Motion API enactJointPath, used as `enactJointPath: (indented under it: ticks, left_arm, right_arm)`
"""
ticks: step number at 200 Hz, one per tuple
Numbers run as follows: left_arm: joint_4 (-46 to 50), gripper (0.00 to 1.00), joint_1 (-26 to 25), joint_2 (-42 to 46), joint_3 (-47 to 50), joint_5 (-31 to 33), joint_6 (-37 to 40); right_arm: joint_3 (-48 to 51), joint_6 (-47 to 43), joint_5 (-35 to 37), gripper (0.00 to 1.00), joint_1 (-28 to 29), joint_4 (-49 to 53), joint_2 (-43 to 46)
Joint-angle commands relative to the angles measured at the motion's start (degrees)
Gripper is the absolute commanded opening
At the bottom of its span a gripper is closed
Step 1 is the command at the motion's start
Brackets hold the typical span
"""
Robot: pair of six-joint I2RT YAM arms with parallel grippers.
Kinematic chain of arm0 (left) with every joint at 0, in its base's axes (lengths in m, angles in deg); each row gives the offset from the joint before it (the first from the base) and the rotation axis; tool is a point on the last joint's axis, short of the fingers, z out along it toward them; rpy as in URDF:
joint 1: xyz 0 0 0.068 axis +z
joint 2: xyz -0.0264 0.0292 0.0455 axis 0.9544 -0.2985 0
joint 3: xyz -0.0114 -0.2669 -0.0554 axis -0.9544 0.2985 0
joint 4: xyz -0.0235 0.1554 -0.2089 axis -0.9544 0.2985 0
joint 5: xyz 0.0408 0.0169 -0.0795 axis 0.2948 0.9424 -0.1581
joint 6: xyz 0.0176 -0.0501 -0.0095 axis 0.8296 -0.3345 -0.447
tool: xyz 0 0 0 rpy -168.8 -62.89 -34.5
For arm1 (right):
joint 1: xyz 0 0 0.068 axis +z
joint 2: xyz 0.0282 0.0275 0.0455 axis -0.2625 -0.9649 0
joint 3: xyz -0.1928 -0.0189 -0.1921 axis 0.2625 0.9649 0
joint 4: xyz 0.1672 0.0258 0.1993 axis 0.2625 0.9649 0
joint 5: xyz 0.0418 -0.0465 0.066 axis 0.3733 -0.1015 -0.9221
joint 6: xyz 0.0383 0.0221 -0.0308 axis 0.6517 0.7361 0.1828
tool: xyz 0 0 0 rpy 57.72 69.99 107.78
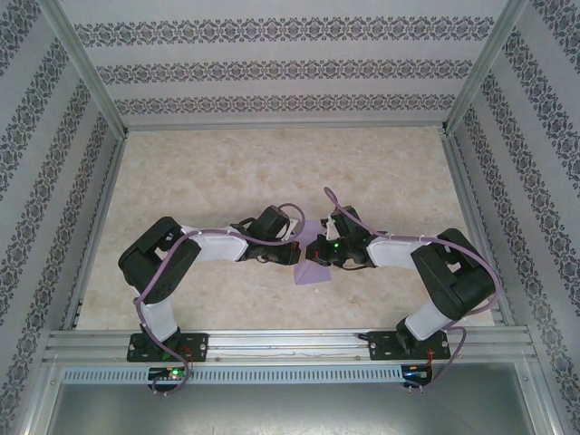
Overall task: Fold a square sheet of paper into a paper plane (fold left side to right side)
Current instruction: Fold the triangle a second time at the center of the table.
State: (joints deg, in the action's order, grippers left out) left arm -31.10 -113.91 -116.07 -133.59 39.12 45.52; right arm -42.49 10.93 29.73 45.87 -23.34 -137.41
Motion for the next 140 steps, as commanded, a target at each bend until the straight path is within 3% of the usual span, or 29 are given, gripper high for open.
enactJointPath:
  ticks: [1,140]
  left_arm:
    - [4.4,0.00,0.1,-2.3,-0.1,2.1,1.7]
    - [5.2,0.08,-0.1,-2.9,-0.7,2.5,1.7]
  right_arm:
    - [0.0,0.6,1.5,0.00,0.9,-1.0,-0.8]
    - [1.3,-0.7,4.1,0.00,0.9,1.7,-1.0]
